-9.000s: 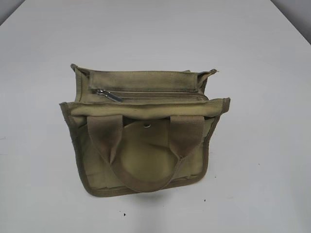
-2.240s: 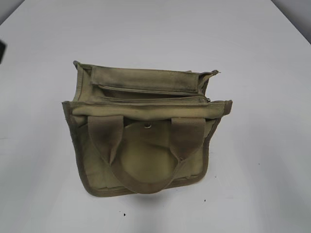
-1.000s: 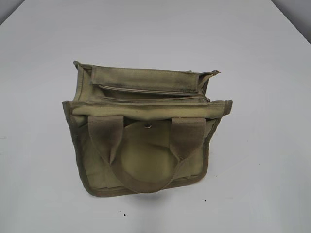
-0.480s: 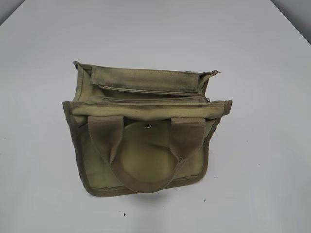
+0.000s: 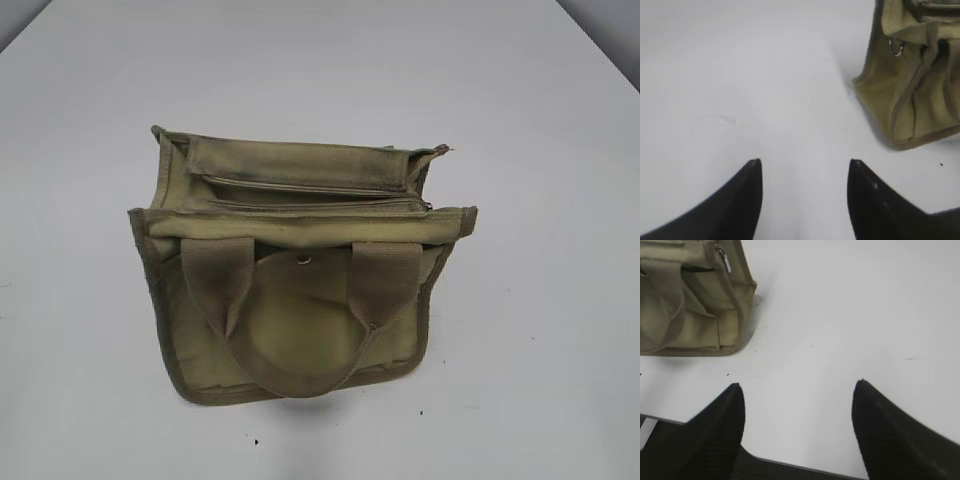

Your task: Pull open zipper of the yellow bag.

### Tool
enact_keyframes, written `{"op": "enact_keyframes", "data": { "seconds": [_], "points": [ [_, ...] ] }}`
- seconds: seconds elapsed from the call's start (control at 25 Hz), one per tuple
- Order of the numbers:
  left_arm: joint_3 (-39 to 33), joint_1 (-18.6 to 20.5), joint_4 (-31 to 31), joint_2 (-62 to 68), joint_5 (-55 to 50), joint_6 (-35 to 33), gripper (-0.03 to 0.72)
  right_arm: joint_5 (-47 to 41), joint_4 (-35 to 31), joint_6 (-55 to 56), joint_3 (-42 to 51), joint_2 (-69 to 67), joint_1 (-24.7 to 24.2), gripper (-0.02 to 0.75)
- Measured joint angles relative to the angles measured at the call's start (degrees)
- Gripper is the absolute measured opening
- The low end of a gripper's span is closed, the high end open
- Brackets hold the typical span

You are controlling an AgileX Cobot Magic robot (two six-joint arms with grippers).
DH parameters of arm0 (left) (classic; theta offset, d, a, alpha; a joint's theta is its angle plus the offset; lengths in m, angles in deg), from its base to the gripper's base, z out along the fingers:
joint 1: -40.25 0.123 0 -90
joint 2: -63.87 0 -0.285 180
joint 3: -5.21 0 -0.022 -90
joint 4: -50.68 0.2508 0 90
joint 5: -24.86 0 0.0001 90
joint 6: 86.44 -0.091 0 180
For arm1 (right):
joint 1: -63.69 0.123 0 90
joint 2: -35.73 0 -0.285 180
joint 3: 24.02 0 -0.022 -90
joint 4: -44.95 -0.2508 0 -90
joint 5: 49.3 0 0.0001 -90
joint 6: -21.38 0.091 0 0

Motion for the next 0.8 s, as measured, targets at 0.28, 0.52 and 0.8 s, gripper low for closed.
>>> {"op": "enact_keyframes", "data": {
  "seconds": [0.28, 0.52, 0.8],
  "points": [
    [-0.11, 4.05, 0.06, -3.41, 0.0, 0.0, 0.421, 0.0, -0.33, -0.05, 0.0, 0.7, -2.73, 0.521],
    [-0.11, 4.06, 0.06, -5.2, 0.01, 0.0, 0.418, 0.0, -0.52, -0.01, 0.0, 0.7, -2.73, 0.521],
    [-0.18, 3.97, 0.06, -5.2, 0.01, 0.0, 0.418, 0.05, -0.52, -0.01, 0.0, 0.7, -2.73, 0.521]
  ]
}}
